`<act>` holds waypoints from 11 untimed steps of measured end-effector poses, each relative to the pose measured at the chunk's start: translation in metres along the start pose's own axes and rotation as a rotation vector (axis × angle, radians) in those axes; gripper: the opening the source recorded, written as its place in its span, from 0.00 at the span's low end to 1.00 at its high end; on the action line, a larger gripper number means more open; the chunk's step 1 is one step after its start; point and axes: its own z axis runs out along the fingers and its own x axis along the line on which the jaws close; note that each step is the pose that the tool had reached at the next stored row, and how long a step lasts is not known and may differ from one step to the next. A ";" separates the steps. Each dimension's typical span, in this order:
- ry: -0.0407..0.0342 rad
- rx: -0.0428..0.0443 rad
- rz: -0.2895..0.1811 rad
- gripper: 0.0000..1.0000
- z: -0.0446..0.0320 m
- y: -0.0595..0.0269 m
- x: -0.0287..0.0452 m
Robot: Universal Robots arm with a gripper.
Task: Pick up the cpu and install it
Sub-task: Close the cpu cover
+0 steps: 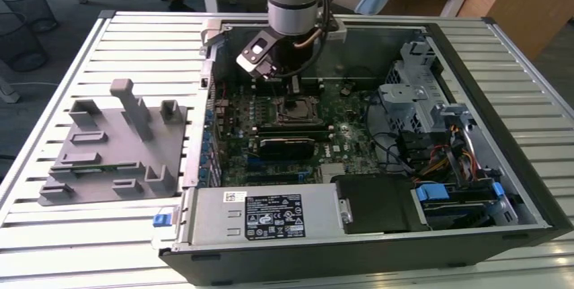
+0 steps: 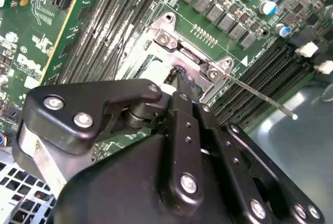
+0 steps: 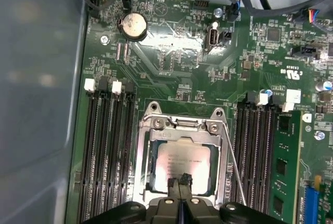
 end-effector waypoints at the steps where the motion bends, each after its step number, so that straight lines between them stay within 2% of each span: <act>1: 0.0001 -0.0006 0.000 0.11 -0.0001 0.0000 0.0000; 6: 0.0000 -0.0023 0.000 0.11 -0.0003 0.0000 0.0000; 11: 0.0001 -0.0022 0.000 0.11 0.0002 0.0060 -0.0005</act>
